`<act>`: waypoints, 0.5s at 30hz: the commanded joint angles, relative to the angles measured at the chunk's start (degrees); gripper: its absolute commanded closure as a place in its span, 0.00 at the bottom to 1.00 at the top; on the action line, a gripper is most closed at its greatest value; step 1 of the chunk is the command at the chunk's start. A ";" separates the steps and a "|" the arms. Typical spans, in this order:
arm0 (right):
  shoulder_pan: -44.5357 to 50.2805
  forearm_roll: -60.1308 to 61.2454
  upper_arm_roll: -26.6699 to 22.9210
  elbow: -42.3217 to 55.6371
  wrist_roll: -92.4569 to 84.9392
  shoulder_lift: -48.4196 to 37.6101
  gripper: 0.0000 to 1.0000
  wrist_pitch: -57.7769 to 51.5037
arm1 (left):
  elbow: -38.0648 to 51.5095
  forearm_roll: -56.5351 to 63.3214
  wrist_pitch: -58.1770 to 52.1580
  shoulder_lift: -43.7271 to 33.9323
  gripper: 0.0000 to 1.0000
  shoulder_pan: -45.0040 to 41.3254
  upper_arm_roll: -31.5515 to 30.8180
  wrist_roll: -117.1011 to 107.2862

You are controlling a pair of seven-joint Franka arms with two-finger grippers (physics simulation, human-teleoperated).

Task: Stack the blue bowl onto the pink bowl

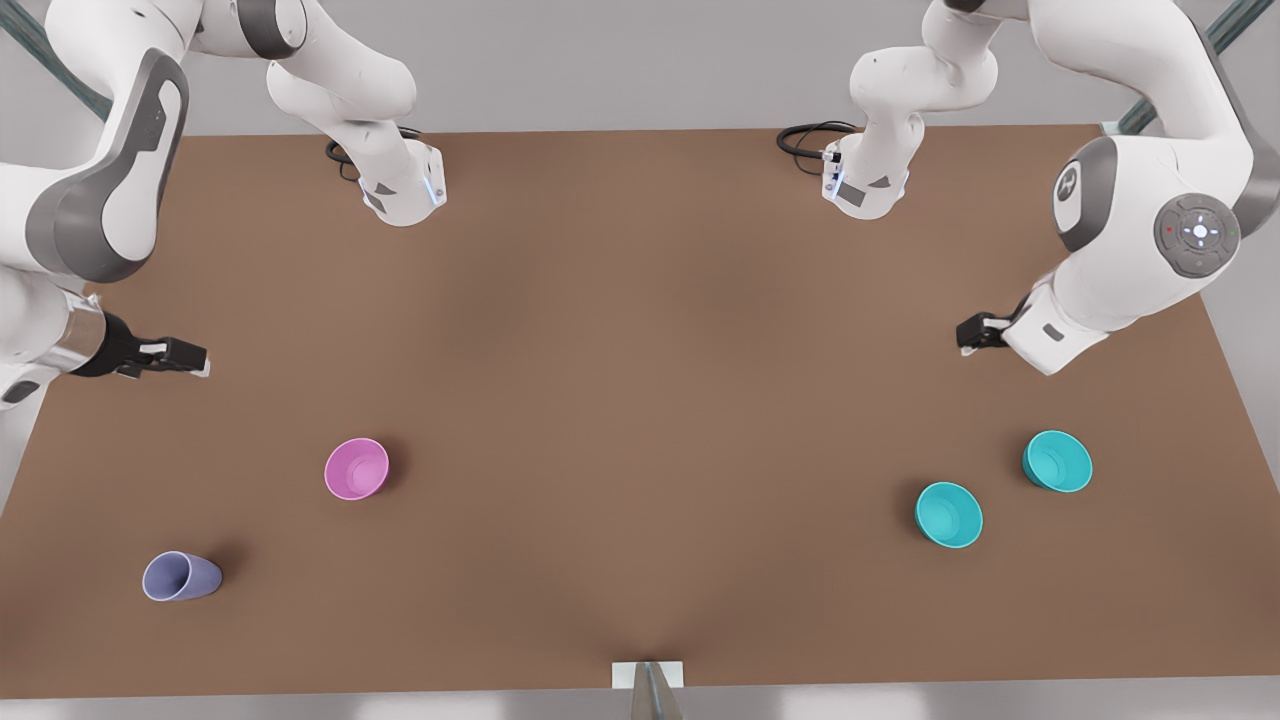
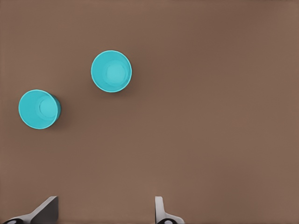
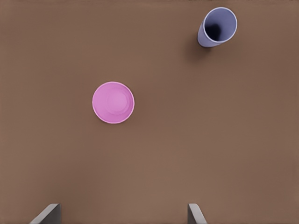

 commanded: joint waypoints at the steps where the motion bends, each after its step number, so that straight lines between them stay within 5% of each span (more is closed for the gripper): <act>1: 0.00 0.01 0.06 -0.18 -2.25 -0.06 0.00 1.00 | 0.11 0.06 -0.17 -0.05 0.00 -0.66 -0.05 -1.10; 6: 5.36 0.18 0.42 -1.68 -0.67 7.05 0.00 -1.20 | 0.02 0.06 -2.98 -0.14 0.00 -0.66 -0.05 -1.18; 10: 3.34 4.05 -0.20 -10.73 2.41 12.51 0.00 16.29 | 0.11 -0.03 -6.94 -0.40 0.00 -0.66 -0.14 -1.18; 15: 1.85 4.31 -0.38 -10.82 4.77 17.08 0.00 22.71 | 1.24 -4.07 -10.36 -0.75 0.00 -0.66 -0.14 -1.18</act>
